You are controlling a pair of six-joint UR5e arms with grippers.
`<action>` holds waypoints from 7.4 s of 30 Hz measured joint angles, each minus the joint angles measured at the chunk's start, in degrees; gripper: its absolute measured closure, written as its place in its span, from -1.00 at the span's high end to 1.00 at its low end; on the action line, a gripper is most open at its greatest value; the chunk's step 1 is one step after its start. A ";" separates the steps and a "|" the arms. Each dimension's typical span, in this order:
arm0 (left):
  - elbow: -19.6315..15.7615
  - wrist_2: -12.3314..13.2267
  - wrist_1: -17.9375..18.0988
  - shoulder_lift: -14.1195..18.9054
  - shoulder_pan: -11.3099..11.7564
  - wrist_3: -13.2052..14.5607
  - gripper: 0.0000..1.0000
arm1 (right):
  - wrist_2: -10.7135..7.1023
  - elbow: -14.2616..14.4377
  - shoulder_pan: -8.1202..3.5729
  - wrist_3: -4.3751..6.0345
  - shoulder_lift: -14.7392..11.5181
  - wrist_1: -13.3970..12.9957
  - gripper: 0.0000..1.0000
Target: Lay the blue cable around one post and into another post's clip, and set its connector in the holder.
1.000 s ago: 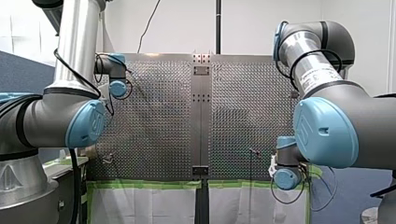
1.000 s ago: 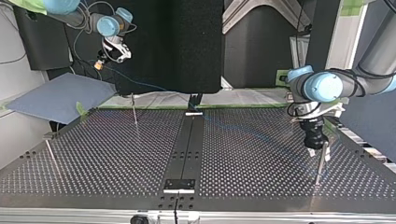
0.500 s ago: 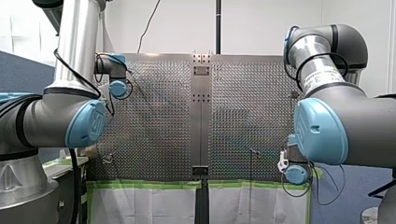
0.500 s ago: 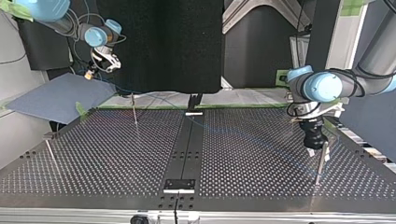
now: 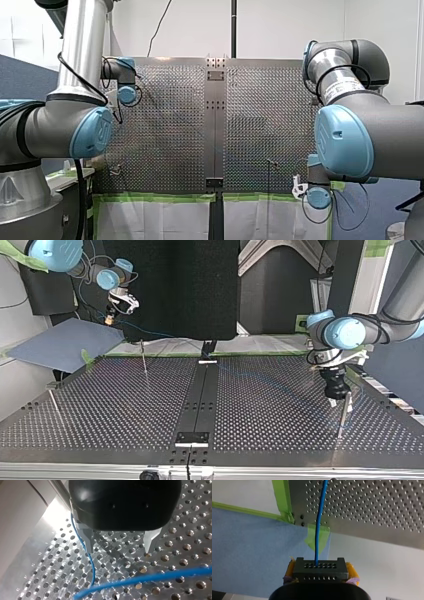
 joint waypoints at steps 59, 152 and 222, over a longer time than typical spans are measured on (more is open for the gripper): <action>0.00 -0.63 -0.22 0.00 -0.58 0.68 1.00 | -18.33 2.55 -5.80 9.33 -6.84 -1.32 -1.00; -6.65 -2.62 -24.07 30.82 -0.29 11.15 1.00 | -22.52 2.54 -5.58 11.29 -6.68 -2.14 -1.00; 7.67 -4.33 -59.34 26.50 -6.68 23.46 1.00 | -22.46 2.54 -5.45 11.63 -6.69 -1.77 -1.00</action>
